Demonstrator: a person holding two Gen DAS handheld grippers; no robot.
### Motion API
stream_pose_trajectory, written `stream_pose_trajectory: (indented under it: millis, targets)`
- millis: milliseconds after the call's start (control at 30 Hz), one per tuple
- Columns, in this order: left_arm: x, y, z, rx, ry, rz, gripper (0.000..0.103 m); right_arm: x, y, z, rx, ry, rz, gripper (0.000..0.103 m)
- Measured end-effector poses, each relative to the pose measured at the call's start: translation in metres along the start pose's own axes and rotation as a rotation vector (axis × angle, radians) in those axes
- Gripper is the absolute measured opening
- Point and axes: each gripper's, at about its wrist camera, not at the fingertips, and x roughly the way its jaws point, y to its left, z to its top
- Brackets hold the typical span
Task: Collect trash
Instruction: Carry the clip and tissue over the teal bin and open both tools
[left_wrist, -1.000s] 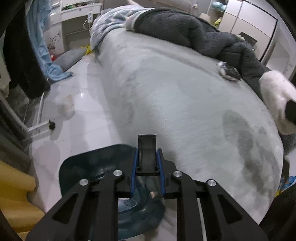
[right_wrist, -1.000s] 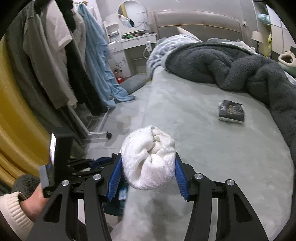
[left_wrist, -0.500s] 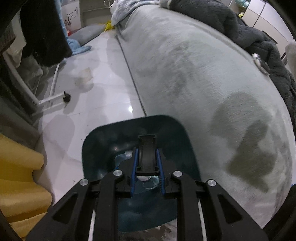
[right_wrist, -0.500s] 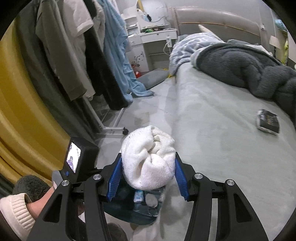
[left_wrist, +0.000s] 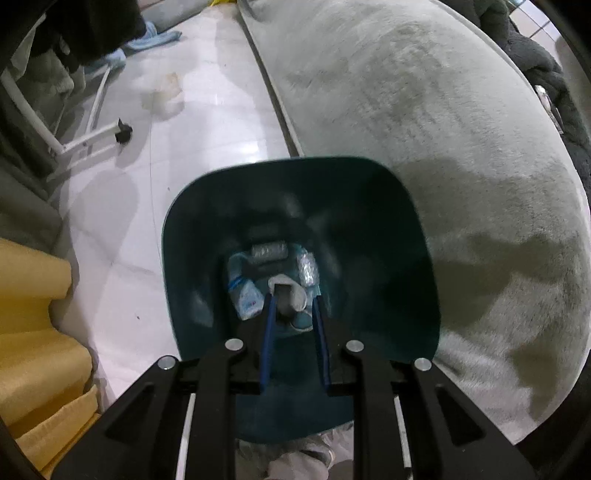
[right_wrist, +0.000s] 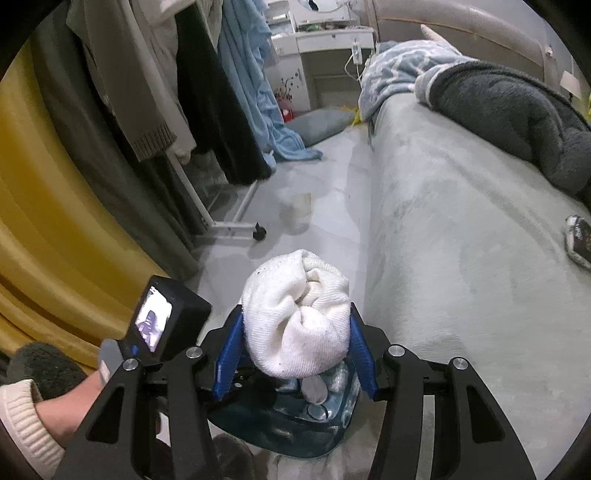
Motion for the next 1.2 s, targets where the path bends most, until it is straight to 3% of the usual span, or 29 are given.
stream_pose_trajectory:
  millis: [167, 467, 600, 833, 1200]
  targets:
    - [-0.011, 0.012, -0.005, -0.03, -0.024, -0.028, 0.053, 0.024, 0.0, -0.005, 0.018, 0.058, -0.007, 0.054]
    - [-0.042, 0.041, -0.005, -0.081, -0.115, -0.001, 0.072, 0.071, 0.003, -0.025, 0.051, 0.198, -0.006, 0.054]
    - [-0.057, 0.048, -0.007, -0.07, -0.165, 0.041, 0.074, 0.091, 0.002, -0.033, 0.057, 0.254, -0.02, 0.054]
    - [-0.08, 0.062, -0.007, -0.069, -0.235, 0.049, 0.075, 0.122, 0.002, -0.055, 0.05, 0.357, -0.052, 0.054]
    - [-0.147, 0.049, -0.007, -0.038, -0.511, 0.1, 0.075, 0.14, 0.01, -0.063, 0.022, 0.415, -0.078, 0.055]
